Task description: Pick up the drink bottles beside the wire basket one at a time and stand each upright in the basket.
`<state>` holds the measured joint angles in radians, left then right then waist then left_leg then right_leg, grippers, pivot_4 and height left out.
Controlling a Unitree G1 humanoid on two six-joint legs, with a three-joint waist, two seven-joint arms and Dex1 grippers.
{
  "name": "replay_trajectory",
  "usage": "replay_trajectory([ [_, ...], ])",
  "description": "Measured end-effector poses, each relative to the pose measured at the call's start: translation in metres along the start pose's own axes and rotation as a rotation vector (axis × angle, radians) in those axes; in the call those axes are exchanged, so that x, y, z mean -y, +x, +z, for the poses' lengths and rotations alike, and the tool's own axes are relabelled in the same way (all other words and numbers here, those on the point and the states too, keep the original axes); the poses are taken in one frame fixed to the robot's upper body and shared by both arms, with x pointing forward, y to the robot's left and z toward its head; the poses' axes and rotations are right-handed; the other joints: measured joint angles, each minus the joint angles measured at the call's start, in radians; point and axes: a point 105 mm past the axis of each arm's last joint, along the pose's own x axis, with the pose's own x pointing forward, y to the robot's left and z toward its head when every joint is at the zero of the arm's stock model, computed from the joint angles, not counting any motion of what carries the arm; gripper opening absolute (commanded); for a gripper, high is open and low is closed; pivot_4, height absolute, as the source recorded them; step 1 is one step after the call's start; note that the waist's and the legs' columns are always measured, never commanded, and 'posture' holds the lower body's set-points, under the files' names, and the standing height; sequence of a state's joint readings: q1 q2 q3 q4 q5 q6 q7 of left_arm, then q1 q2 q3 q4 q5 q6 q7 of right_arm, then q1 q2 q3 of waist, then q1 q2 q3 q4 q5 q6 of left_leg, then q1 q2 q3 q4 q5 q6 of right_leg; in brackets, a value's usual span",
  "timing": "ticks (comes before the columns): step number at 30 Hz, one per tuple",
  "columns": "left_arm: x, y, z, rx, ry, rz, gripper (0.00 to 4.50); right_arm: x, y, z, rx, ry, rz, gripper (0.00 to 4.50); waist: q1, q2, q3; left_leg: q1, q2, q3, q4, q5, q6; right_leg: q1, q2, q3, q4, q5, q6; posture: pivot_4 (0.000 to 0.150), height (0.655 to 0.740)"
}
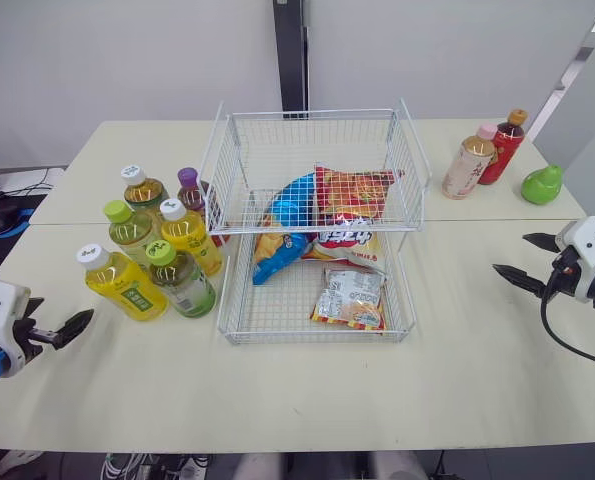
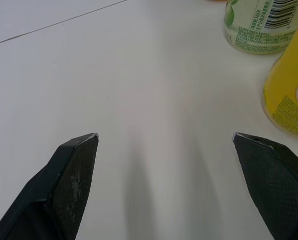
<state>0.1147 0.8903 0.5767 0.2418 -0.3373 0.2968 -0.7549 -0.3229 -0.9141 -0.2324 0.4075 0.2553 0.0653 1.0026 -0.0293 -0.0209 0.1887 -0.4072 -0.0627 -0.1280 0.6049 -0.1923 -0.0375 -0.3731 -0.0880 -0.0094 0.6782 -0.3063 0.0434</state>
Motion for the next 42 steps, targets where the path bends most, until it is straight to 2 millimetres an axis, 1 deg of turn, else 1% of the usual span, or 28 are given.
replay_trajectory([
  [6, 0.001, -0.003, -0.002, -0.020, 0.006, -0.041, 4.47, 0.002, -0.001, -0.003, 0.001, 0.009, -0.011, 4.50, -0.001, 0.000, 0.000, 0.000, 0.000, 0.000, 0.000, 0.000, 0.000, 0.000, 0.000, 0.000, 0.000, 0.000, 0.000, 0.150, 0.7400],
  [10, -0.001, -0.004, -0.002, 0.005, -0.009, -0.064, 4.47, 0.004, -0.001, -0.002, 0.017, 0.015, -0.027, 4.50, 0.000, 0.000, 0.000, 0.000, 0.000, 0.000, 0.000, 0.000, 0.000, 0.000, 0.000, 0.000, 0.000, 0.000, 0.000, 0.150, 0.7400],
  [13, -0.005, -0.009, 0.000, 0.034, -0.027, -0.067, 4.47, 0.005, -0.001, 0.000, 0.033, -0.002, -0.034, 4.50, -0.001, 0.000, 0.000, 0.000, 0.000, 0.000, 0.000, 0.000, 0.000, 0.000, 0.000, 0.000, 0.000, 0.000, 0.000, 0.150, 0.7400],
  [15, -0.007, -0.012, -0.003, 0.031, -0.033, -0.065, 4.47, 0.006, -0.002, 0.000, 0.039, -0.008, -0.039, 4.50, -0.001, 0.000, 0.000, 0.000, 0.000, 0.001, 0.000, 0.000, 0.000, 0.000, 0.000, 0.000, 0.000, 0.000, 0.000, 0.150, 0.7400],
  [19, -0.007, -0.016, -0.005, 0.033, -0.039, -0.072, 4.47, 0.002, -0.004, -0.004, 0.034, -0.004, -0.024, 4.50, 0.000, 0.000, 0.000, 0.000, 0.000, 0.000, 0.000, 0.000, 0.000, 0.000, 0.000, 0.000, 0.000, 0.000, 0.000, 0.150, 0.7400],
  [23, -0.007, -0.018, -0.003, 0.051, -0.057, -0.081, 4.47, 0.000, -0.005, -0.008, 0.027, 0.000, -0.021, 4.50, 0.000, 0.000, 0.000, 0.000, 0.000, 0.000, 0.000, 0.000, 0.000, 0.000, 0.000, 0.000, 0.000, 0.000, 0.000, 0.150, 0.7400],
  [29, -0.003, -0.018, 0.000, 0.062, -0.063, -0.105, 4.47, -0.001, -0.006, -0.008, 0.028, -0.003, -0.020, 4.50, -0.001, 0.000, 0.000, 0.000, 0.001, 0.000, 0.000, 0.000, 0.000, 0.000, 0.000, 0.000, 0.000, 0.000, 0.000, 0.150, 0.7400],
  [35, -0.003, -0.017, 0.003, 0.069, -0.065, -0.107, 4.47, -0.006, -0.012, -0.014, 0.017, -0.010, -0.019, 4.50, 0.000, 0.000, 0.000, 0.000, 0.001, 0.001, 0.000, 0.000, 0.000, 0.000, 0.000, 0.000, 0.000, 0.000, 0.000, 0.150, 0.7400],
  [37, -0.003, -0.017, 0.003, 0.070, -0.066, -0.109, 4.47, -0.006, -0.015, -0.010, 0.041, -0.012, -0.031, 4.50, -0.001, 0.000, 0.000, 0.000, 0.001, 0.001, 0.000, 0.000, 0.000, 0.000, 0.000, 0.000, 0.000, 0.000, 0.000, 0.150, 0.7400],
  [39, -0.002, -0.016, 0.004, 0.070, -0.069, -0.113, 4.47, -0.001, -0.018, 0.002, 0.091, -0.013, -0.072, 4.50, -0.003, 0.000, 0.000, 0.000, 0.001, 0.001, 0.000, 0.000, 0.000, 0.000, 0.001, 0.000, 0.001, 0.000, 0.000, 0.150, 0.7400],
  [40, -0.001, -0.014, 0.004, 0.069, -0.073, -0.117, 4.47, 0.001, -0.022, 0.010, 0.125, -0.011, -0.093, 4.50, -0.002, 0.001, 0.000, 0.000, 0.001, 0.001, 0.000, 0.000, 0.000, 0.000, 0.001, 0.000, 0.001, 0.000, 0.000, 0.150, 0.7400],
  [41, 0.000, -0.012, 0.005, 0.070, -0.075, -0.123, 4.47, 0.002, -0.027, 0.024, 0.170, -0.024, -0.105, 4.50, -0.001, 0.001, 0.000, 0.000, 0.001, 0.000, 0.000, 0.000, 0.000, 0.000, 0.001, 0.000, 0.001, 0.000, 0.000, 0.150, 0.7400],
  [42, 0.000, -0.012, 0.005, 0.069, -0.076, -0.125, 4.47, 0.002, -0.029, 0.031, 0.196, -0.033, -0.105, 4.50, 0.000, 0.001, 0.000, 0.000, 0.001, 0.000, 0.000, 0.000, 0.000, 0.000, 0.001, 0.000, 0.001, 0.000, 0.000, 0.150, 0.7400],
])
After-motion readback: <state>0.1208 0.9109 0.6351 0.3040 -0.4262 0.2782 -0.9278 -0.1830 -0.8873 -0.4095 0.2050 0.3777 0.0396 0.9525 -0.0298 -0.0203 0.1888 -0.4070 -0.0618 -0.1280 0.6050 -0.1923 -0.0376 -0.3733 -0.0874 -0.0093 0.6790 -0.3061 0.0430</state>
